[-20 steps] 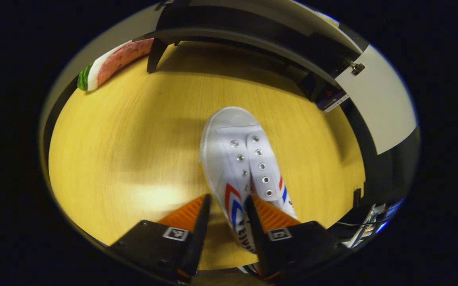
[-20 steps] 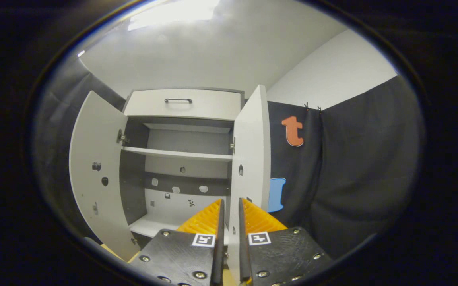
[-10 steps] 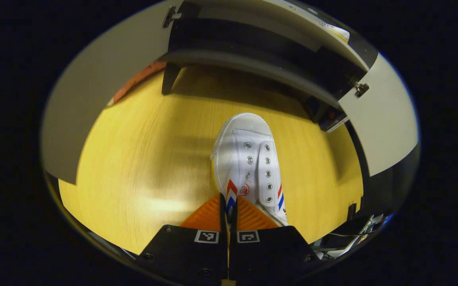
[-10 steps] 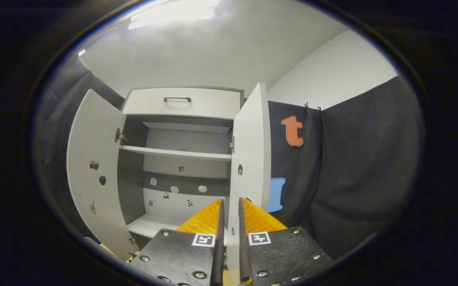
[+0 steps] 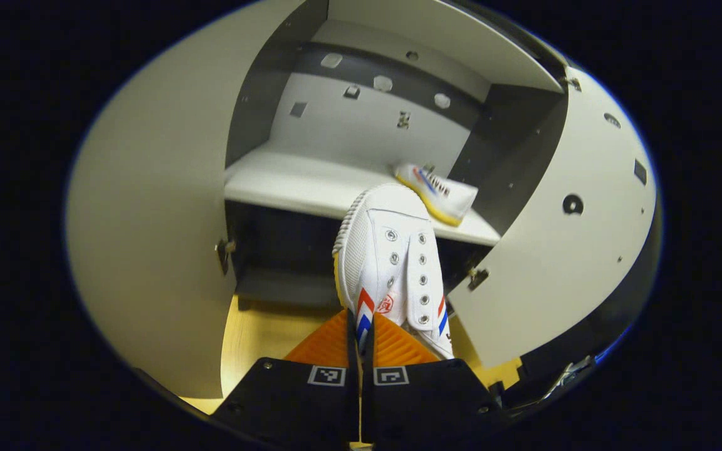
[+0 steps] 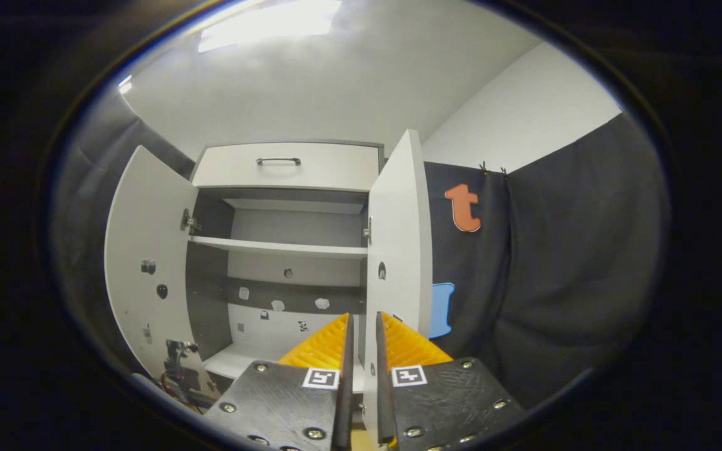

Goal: Grab one shoe with the right hand and put it into the shoe cabinet, grab the other shoe with the left hand and put it into the shoe cabinet; then close the right door with the right hand and the left door with the left hand.

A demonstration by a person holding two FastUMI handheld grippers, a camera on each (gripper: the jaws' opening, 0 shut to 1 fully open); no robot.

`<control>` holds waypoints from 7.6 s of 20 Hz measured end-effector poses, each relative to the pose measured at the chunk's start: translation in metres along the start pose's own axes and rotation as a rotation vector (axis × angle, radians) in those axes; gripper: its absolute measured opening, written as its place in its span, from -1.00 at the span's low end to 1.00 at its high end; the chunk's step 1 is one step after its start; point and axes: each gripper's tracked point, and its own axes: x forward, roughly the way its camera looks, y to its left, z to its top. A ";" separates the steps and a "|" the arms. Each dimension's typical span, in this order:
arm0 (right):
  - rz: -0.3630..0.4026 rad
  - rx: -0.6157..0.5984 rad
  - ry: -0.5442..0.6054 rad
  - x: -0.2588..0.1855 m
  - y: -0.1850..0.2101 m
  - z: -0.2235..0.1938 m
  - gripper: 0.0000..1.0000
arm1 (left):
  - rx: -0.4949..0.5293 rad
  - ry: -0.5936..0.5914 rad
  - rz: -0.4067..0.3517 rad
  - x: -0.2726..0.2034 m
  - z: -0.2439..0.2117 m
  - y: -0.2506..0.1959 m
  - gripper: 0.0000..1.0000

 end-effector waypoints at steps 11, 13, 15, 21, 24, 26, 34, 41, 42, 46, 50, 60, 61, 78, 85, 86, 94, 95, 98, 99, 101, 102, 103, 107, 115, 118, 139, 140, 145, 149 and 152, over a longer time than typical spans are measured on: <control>0.008 0.022 -0.014 0.001 -0.007 0.004 -0.68 | -0.003 -0.125 0.023 -0.017 0.001 0.003 -0.96; 0.007 0.020 -0.014 0.002 -0.007 0.004 -0.68 | -0.015 -0.106 0.038 -0.017 0.002 0.004 -0.96; 0.006 0.021 -0.013 0.003 -0.009 0.004 -0.68 | -0.038 -0.082 0.035 -0.013 0.000 0.000 -0.95; -0.007 0.020 -0.008 -0.003 -0.019 0.005 -0.69 | -0.021 -0.016 0.058 -0.007 -0.010 0.009 -0.96; -0.015 0.025 -0.012 -0.007 -0.026 0.007 -0.68 | -0.010 0.013 0.072 -0.001 -0.015 0.013 -0.97; -0.027 0.029 -0.010 -0.009 -0.034 0.007 -0.68 | 0.007 0.029 0.088 0.001 -0.018 0.017 -0.96; -0.078 0.024 0.026 -0.004 -0.075 -0.011 -0.66 | 0.142 -0.057 0.127 -0.022 0.006 0.011 -0.16; -0.046 0.028 0.112 0.020 -0.104 -0.053 -0.05 | 0.226 -0.262 0.069 -0.128 0.048 -0.043 0.82; -0.030 0.034 0.123 0.022 -0.105 -0.059 0.12 | 0.243 -0.298 0.070 -0.147 0.053 -0.049 0.84; 0.037 0.054 0.169 0.034 -0.104 -0.078 0.41 | 0.267 -0.387 0.074 -0.215 0.060 -0.073 0.92; 0.108 0.064 0.184 0.036 -0.097 -0.081 0.39 | 0.262 -0.439 0.110 -0.271 0.058 -0.077 0.92; 0.290 0.120 0.212 0.036 -0.045 -0.084 0.39 | 0.289 -0.505 0.158 -0.361 0.055 -0.088 0.92; 0.308 0.122 0.213 0.036 -0.037 -0.083 0.39 | 0.287 -0.513 0.165 -0.369 0.057 -0.088 0.92; 0.431 0.138 0.230 0.061 0.052 -0.102 0.32 | 0.269 -0.546 0.232 -0.410 0.055 -0.060 0.92; 0.460 0.144 0.238 0.067 0.072 -0.109 0.32 | 0.256 -0.592 0.250 -0.430 0.064 -0.052 0.92; 0.464 0.147 0.238 0.068 0.074 -0.110 0.31 | 0.254 -0.596 0.252 -0.432 0.063 -0.051 0.92; 0.487 0.151 0.240 0.068 0.087 -0.111 0.32 | 0.251 -0.609 0.256 -0.444 0.063 -0.046 0.92; 0.489 0.151 0.241 0.068 0.089 -0.111 0.32 | 0.249 -0.612 0.252 -0.447 0.062 -0.046 0.92; 0.498 0.153 0.246 0.068 0.094 -0.112 0.32 | 0.237 -0.616 0.254 -0.458 0.057 -0.043 0.92; 0.502 0.153 0.248 0.068 0.096 -0.113 0.32 | 0.235 -0.620 0.261 -0.464 0.057 -0.040 0.86; 0.509 0.155 0.250 0.068 0.100 -0.115 0.31 | 0.239 -0.635 0.287 -0.477 0.057 -0.033 0.86; 0.510 0.157 0.251 0.067 0.101 -0.116 0.31 | 0.243 -0.644 0.310 -0.484 0.057 -0.025 0.86; 0.513 0.158 0.254 0.067 0.103 -0.117 0.31 | 0.246 -0.650 0.338 -0.489 0.058 -0.016 0.86; 0.512 0.154 0.262 0.066 0.107 -0.120 0.31 | 0.230 -0.667 0.439 -0.505 0.059 0.023 0.88; 0.480 0.153 0.262 0.067 0.108 -0.123 0.31 | 0.165 -0.659 0.512 -0.499 0.064 0.080 0.86; 0.468 0.156 0.268 0.069 0.107 -0.125 0.31 | 0.168 -0.639 0.496 -0.495 0.060 0.083 0.94; 0.387 0.158 0.274 0.073 0.067 -0.131 0.31 | 0.248 -0.568 0.172 -0.415 0.060 -0.024 0.88; 0.379 0.157 0.273 0.073 0.063 -0.131 0.31 | 0.258 -0.565 0.163 -0.411 0.061 -0.028 0.88; 0.333 0.158 0.276 0.076 0.041 -0.134 0.40 | 0.276 -0.555 0.082 -0.383 0.067 -0.055 0.88; 0.297 0.164 0.270 0.078 0.023 -0.132 0.31 | 0.271 -0.561 0.048 -0.374 0.070 -0.062 0.88; 0.275 0.169 0.267 0.079 0.012 -0.131 0.40 | 0.276 -0.554 0.043 -0.373 0.070 -0.065 0.88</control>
